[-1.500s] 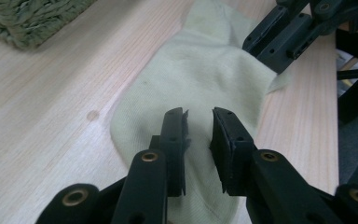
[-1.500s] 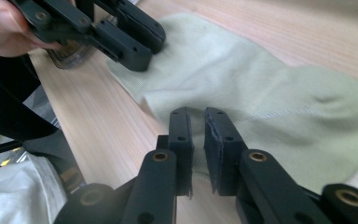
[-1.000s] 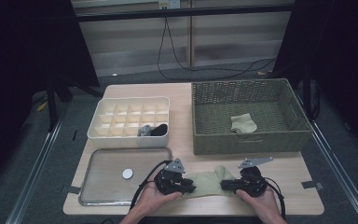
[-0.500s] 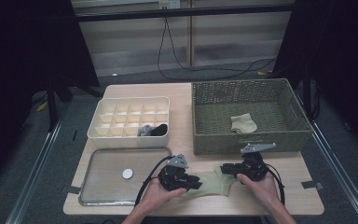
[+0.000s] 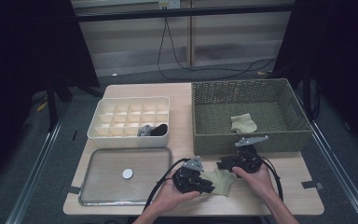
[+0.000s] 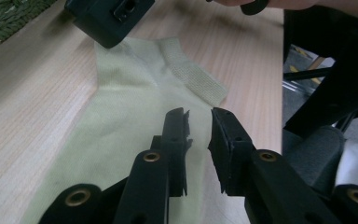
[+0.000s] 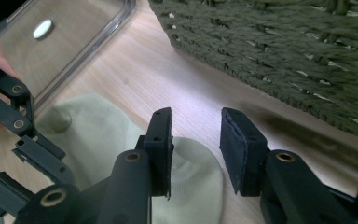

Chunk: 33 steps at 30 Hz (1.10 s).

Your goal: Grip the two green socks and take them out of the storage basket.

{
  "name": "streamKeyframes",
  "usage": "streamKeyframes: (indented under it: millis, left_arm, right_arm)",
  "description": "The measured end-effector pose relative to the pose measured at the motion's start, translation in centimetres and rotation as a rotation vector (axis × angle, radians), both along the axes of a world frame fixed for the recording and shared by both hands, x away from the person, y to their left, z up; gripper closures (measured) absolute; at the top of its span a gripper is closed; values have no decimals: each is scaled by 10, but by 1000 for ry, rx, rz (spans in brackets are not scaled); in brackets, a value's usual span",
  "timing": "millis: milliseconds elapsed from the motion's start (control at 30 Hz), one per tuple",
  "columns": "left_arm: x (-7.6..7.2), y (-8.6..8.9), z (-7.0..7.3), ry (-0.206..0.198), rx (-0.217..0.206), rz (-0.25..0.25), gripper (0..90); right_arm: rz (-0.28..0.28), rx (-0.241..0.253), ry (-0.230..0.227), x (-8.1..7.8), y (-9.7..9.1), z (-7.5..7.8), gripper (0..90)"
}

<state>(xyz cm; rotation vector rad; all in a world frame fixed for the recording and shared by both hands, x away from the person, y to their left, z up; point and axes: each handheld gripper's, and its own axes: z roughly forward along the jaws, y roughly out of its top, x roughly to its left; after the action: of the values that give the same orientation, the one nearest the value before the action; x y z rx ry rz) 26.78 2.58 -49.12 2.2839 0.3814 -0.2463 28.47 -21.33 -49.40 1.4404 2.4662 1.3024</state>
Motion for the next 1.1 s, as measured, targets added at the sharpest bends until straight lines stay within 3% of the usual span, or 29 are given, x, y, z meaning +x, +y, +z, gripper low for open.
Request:
streamKeyframes:
  millis: [133, 200, 333, 400, 467, 500, 533, 567, 633, 667, 767, 800, 867, 1100]
  left_arm:
    - [0, -2, -3, 8, -1, 8, 758]
    - [0, -3, -5, -4, 31, 4, 757]
    - [0, -1, -9, 14, -4, 20, 765]
    - [1, -1, -9, 18, 4, 17, 766]
    - [2, -1, -8, 16, 17, 20, 767]
    - [2, -1, -9, 21, -7, 17, 768]
    - [3, 0, -8, 13, 14, 24, 768]
    - [4, 0, -9, 22, 7, 27, 768]
    - [3, 1, -9, 0, -2, 41, 767]
    - [4, 3, -11, 16, -17, 37, 767]
    - [3, 5, -11, 21, -32, 51, 767]
    - [3, 5, -10, 23, -19, 44, 766]
    - [2, 5, -8, 23, -40, 38, 766]
    - [3, -1, -8, 42, -44, 23, 780]
  right_arm:
    - [23, -1, 6, 0, 1, -4, 624]
    - [25, -29, 16, -1, 2, -6, 624]
    - [31, -28, 14, 0, 2, -7, 651]
    - [39, -30, 14, 0, 3, -7, 660]
    - [36, -33, 18, -1, 3, -7, 710]
    - [37, -34, 19, 0, 3, -8, 746]
    - [37, -36, 19, 0, 3, -8, 767]
    - [27, -32, 28, -1, 3, -8, 807]
    - [29, -43, 29, -1, 3, -9, 853]
    - [19, -47, 28, -1, 2, -8, 867]
    - [14, -33, 34, -1, 3, -8, 882]
    - [14, -27, 31, -1, 3, -8, 884]
    - [5, -6, 21, -2, 2, -5, 885]
    - [8, 34, -16, -5, 3, 5, 887]
